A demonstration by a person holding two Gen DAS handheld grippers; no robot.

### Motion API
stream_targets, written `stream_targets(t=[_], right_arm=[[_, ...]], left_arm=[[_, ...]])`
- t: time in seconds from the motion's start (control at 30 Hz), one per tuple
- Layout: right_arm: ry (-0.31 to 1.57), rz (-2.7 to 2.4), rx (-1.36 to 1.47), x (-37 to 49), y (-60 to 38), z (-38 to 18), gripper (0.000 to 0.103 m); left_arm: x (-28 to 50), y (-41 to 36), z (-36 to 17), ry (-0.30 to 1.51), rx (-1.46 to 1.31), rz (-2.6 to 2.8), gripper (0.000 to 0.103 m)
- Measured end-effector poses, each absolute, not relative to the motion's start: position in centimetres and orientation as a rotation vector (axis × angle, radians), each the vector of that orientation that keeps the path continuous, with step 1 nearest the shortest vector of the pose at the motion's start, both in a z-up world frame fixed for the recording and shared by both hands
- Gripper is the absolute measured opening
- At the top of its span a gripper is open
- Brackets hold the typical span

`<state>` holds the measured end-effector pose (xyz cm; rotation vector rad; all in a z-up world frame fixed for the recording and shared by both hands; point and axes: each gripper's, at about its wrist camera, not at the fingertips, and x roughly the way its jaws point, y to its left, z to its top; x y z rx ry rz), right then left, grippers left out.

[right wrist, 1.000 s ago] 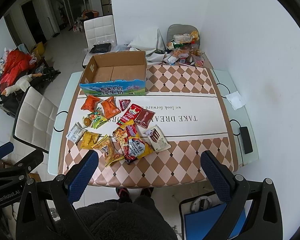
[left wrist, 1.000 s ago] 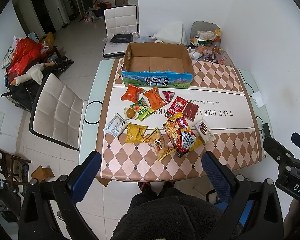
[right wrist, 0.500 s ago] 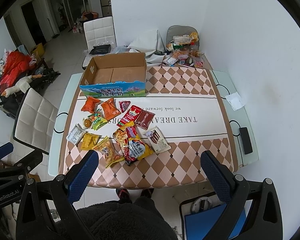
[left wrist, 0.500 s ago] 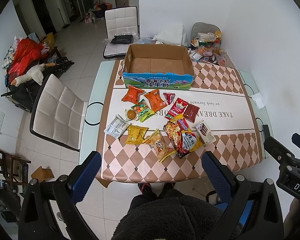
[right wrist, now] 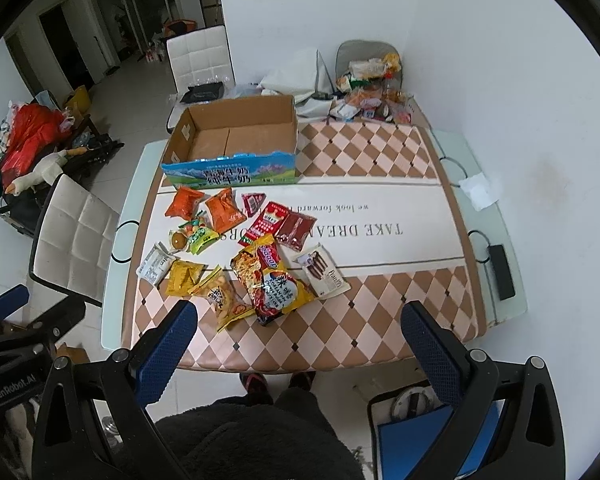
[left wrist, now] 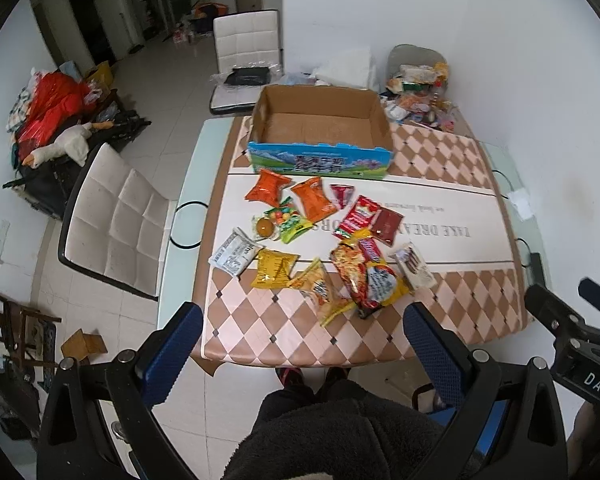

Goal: Organize snacks
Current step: 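Grasp the yellow bread bag with the left tool while the right tool grasps the Mie Sedaap noodle pack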

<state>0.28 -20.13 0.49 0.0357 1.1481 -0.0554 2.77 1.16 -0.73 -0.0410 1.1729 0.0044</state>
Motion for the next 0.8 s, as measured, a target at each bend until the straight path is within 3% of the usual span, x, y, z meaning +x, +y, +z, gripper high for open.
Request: stream_targets(t=[0.2, 0.47, 0.73, 0.8], right_arm=[[1.241, -0.062, 0.060, 3.9, -20.5, -7.3, 0.103], [1.410, -0.064, 0.047, 11.1, -20.5, -22.4, 0.102], [1.553, -0.007, -0.032, 16.3, -18.5, -33.9, 0.100], [1.582, 0.004, -0.042, 16.5, -18.3, -35.2, 0.098]], left_arm=[[6.3, 2.7, -8.1, 1.283, -0.116, 0.096, 0.102], [10.8, 2.5, -23.4, 1.588, -0.283, 0.145, 0.101], [13.6, 2.2, -33.2, 1.717, -0.523, 0.199, 0.095], [13.9, 2.2, -34.8, 1.735, -0.567, 0.217, 0.089]])
